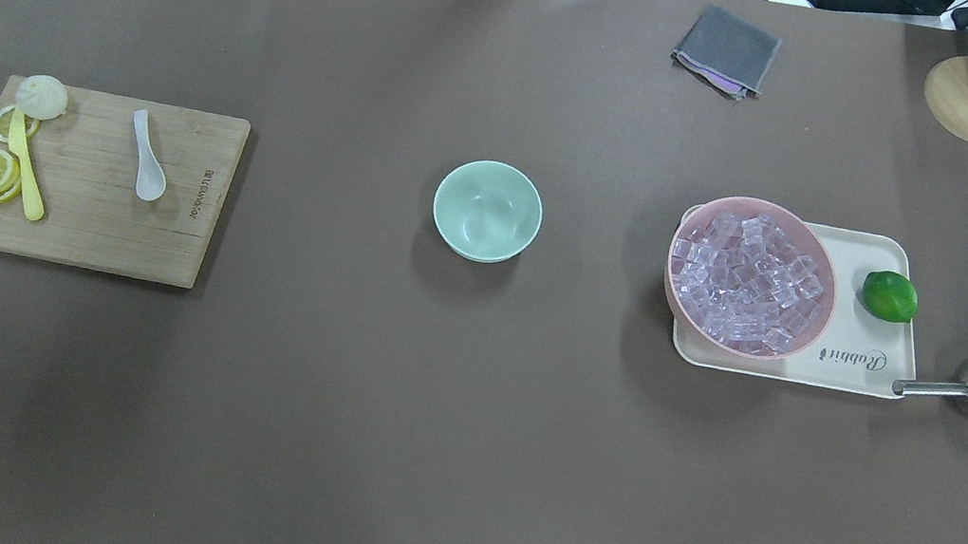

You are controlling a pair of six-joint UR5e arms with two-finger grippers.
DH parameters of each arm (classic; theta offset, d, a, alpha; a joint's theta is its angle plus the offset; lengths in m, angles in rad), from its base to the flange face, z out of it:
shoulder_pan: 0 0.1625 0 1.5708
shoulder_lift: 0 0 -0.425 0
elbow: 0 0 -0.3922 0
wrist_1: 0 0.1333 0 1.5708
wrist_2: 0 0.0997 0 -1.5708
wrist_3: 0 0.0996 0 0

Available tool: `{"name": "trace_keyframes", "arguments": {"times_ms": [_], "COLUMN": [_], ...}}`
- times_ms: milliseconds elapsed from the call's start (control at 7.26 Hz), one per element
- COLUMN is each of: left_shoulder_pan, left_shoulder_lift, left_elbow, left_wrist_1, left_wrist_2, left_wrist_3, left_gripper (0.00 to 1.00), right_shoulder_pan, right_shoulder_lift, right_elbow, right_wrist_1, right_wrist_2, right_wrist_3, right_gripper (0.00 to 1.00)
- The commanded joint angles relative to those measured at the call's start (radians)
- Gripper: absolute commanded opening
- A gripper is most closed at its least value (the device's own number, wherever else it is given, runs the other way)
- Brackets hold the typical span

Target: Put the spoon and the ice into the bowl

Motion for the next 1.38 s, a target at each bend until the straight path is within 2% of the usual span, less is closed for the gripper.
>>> {"name": "trace_keyframes", "arguments": {"times_ms": [0, 688, 826, 1101, 1239], "left_shoulder_pan": [0.0, 0.003, 0.003, 0.003, 0.005], "left_shoulder_lift": [0.0, -0.005, -0.005, -0.006, -0.018], "left_elbow": [-0.001, -0.004, -0.007, -0.014, -0.033], "left_wrist_1": [-0.004, -0.008, -0.01, -0.037, -0.036], "left_wrist_2": [0.0, -0.034, -0.084, -0.097, -0.095], "left_wrist_3": [0.0, 0.002, 0.002, -0.003, -0.01], "left_gripper": [0.98, 0.98, 0.98, 0.98, 0.98], "right_shoulder_pan": [0.0, 0.0, 0.0, 0.0, 0.0], "right_shoulder_lift": [-0.002, 0.009, 0.009, 0.014, 0.017], "right_elbow": [0.0, 0.006, 0.006, 0.012, 0.014], "right_wrist_1": [0.0, 0.0, 0.002, 0.002, 0.026], "right_wrist_2": [0.0, 0.005, 0.005, 0.006, 0.033], "right_wrist_3": [-0.001, -0.001, 0.0, 0.0, 0.002], "right_gripper": [1.0, 1.0, 1.0, 1.0, 1.0]}}
